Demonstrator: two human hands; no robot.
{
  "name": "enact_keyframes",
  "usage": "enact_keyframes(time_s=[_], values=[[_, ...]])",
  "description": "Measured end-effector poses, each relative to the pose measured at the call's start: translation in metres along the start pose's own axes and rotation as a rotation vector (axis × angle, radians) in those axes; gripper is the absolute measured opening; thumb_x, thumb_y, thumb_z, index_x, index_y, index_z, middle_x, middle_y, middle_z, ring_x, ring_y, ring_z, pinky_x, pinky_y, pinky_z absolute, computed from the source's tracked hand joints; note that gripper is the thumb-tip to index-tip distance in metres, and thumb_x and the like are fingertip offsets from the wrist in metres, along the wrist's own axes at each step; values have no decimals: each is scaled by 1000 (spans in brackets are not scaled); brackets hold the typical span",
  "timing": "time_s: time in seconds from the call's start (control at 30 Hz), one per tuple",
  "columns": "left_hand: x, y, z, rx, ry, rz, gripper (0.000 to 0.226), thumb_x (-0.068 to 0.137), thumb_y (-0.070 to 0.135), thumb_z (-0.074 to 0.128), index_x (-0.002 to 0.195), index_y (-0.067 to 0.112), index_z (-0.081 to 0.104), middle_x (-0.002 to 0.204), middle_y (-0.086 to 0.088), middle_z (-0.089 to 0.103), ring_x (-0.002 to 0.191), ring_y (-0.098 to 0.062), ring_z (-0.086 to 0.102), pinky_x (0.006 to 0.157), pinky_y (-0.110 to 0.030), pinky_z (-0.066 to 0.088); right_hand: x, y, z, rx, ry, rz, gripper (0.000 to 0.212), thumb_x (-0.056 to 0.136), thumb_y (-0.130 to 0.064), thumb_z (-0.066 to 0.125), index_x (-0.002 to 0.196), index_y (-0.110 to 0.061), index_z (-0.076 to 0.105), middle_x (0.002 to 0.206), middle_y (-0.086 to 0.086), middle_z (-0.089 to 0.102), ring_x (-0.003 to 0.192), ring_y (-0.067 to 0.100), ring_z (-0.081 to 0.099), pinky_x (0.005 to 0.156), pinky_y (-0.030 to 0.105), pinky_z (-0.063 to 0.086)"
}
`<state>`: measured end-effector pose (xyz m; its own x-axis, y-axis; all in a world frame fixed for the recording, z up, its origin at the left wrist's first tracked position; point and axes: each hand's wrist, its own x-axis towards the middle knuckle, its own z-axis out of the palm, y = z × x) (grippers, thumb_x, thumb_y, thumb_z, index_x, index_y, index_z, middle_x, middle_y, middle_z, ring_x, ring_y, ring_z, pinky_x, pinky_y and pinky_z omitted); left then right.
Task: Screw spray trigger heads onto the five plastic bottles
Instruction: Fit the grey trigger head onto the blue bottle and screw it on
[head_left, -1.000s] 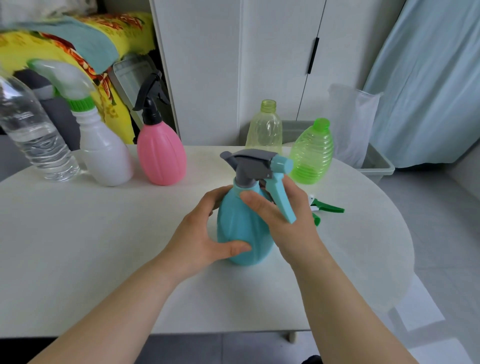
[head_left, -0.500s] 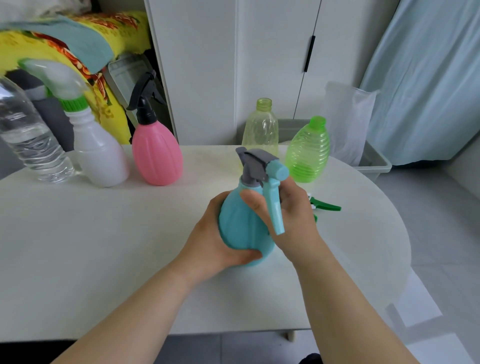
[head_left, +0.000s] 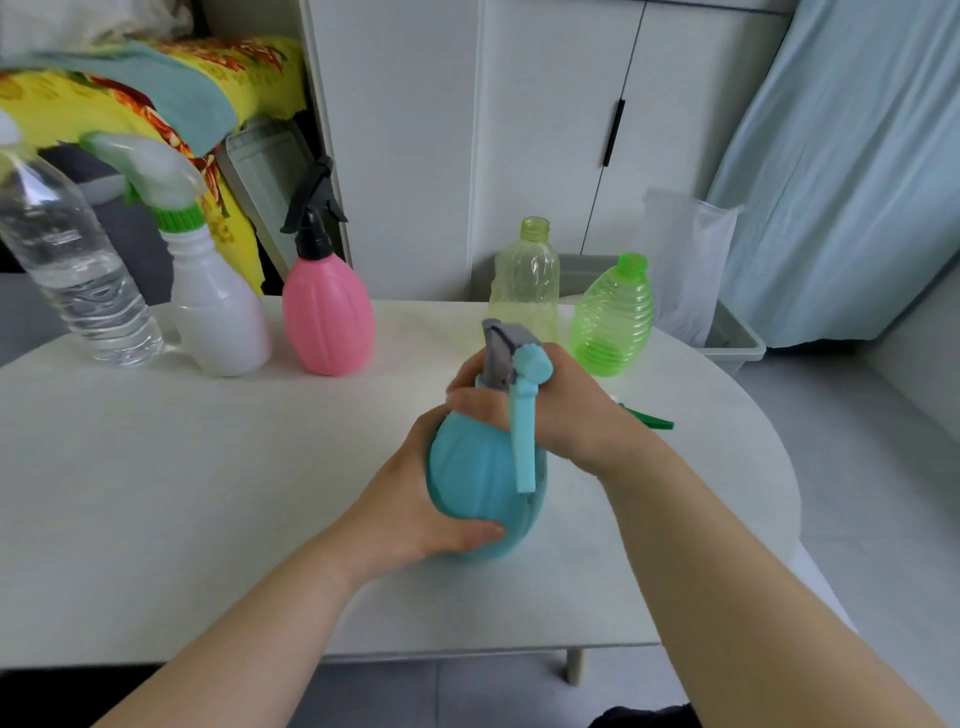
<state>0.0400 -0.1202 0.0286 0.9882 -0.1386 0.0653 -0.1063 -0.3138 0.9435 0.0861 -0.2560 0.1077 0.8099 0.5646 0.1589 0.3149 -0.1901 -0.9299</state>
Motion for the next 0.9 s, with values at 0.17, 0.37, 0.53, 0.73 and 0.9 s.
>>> enact_keyframes(time_s=[0.17,0.37,0.53,0.73,0.9], values=[[-25,-9,-16,-47,185,-1,98,30,42,81,106,58,22,113,36,30,99,26,38,70,0,40,12,-2,29,319,335,143,20,75,-16,67,59,-18,56,61,-4,66,65,11,61,71,28,50],[-42,-22,-34,24,173,14,84,33,42,78,101,55,29,107,29,41,94,25,42,65,3,39,16,-4,49,256,46,117,16,67,-19,69,79,-27,63,78,-9,67,74,2,64,69,14,51],[-44,-27,-42,-37,127,16,80,32,47,71,103,46,33,109,24,43,94,25,42,66,3,38,23,-8,54,242,-58,138,23,69,-13,64,50,-26,65,63,-11,70,77,9,65,74,21,52],[-39,-32,-42,-23,194,23,77,35,38,73,98,48,31,104,24,42,90,29,40,63,5,36,27,-8,73,269,248,138,11,55,-15,58,45,-18,56,59,6,58,81,40,63,67,32,54],[-37,-31,-45,-21,163,27,74,32,48,66,97,51,30,103,27,42,89,31,38,63,6,35,27,-10,75,111,375,276,33,73,-4,53,95,20,47,108,43,51,102,55,48,83,66,43]])
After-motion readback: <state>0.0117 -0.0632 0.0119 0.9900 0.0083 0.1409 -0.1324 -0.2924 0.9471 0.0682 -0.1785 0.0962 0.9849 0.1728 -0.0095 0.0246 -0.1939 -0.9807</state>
